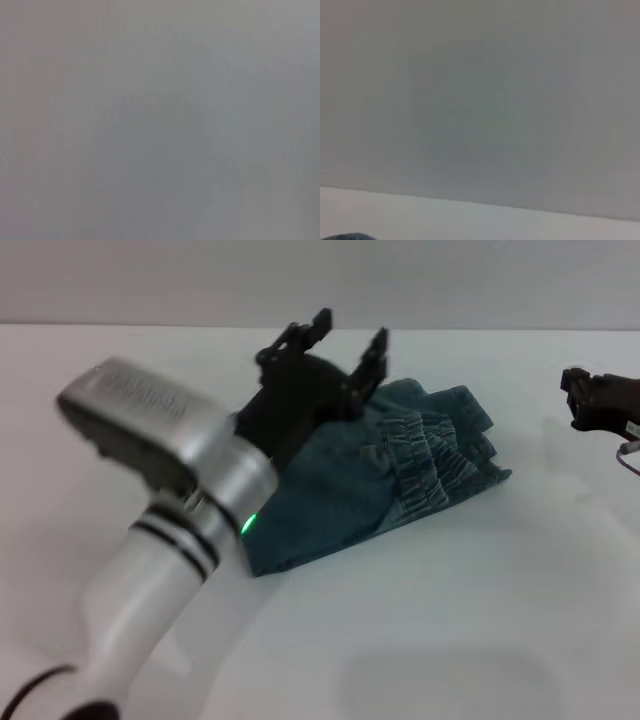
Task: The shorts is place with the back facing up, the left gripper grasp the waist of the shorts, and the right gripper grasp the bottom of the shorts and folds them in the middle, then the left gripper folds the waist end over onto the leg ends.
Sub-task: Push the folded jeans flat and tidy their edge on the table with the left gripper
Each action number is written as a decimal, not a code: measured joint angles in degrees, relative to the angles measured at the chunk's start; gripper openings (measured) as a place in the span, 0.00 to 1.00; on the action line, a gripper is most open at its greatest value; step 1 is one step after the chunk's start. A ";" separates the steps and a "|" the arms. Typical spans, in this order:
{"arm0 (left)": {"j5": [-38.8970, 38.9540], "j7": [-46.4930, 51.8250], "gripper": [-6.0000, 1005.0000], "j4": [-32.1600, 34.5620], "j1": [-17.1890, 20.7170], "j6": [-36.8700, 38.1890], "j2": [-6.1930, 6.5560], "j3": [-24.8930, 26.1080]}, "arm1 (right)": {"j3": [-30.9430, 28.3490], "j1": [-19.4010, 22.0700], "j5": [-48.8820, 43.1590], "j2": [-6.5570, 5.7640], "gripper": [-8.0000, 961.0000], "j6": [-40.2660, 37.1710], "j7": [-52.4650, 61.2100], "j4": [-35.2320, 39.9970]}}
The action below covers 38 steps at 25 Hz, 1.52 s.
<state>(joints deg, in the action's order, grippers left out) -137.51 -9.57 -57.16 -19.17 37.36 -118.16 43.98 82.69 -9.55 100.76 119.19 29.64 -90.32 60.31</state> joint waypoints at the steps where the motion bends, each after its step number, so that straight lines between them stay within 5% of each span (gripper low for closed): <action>1: -2.04 -0.03 0.70 3.67 0.61 5.98 -0.18 -1.35 | 0.20 0.12 0.24 0.09 0.10 0.07 -1.38 0.52; 5: -2.54 3.05 0.64 8.30 1.02 9.29 -0.18 -2.44 | 1.18 -0.04 3.91 0.16 0.10 0.14 -9.10 2.18; 15: -3.00 6.50 0.16 11.12 1.99 9.31 -0.16 -2.76 | 7.07 -0.91 19.16 0.39 0.10 -1.06 -37.10 2.65; 30: -2.68 6.60 0.09 11.23 0.06 7.10 -0.25 -2.07 | 9.28 -0.36 41.28 0.47 0.10 5.47 -59.64 -7.04; 38: -2.66 8.11 0.08 11.70 -1.30 5.93 -0.32 -2.14 | 4.89 -3.63 46.59 0.06 0.11 -7.92 -50.93 -7.95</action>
<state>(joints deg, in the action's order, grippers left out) -140.18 -1.46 -45.46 -20.47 43.29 -118.48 41.83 87.58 -13.18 147.35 119.25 21.72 -141.25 52.36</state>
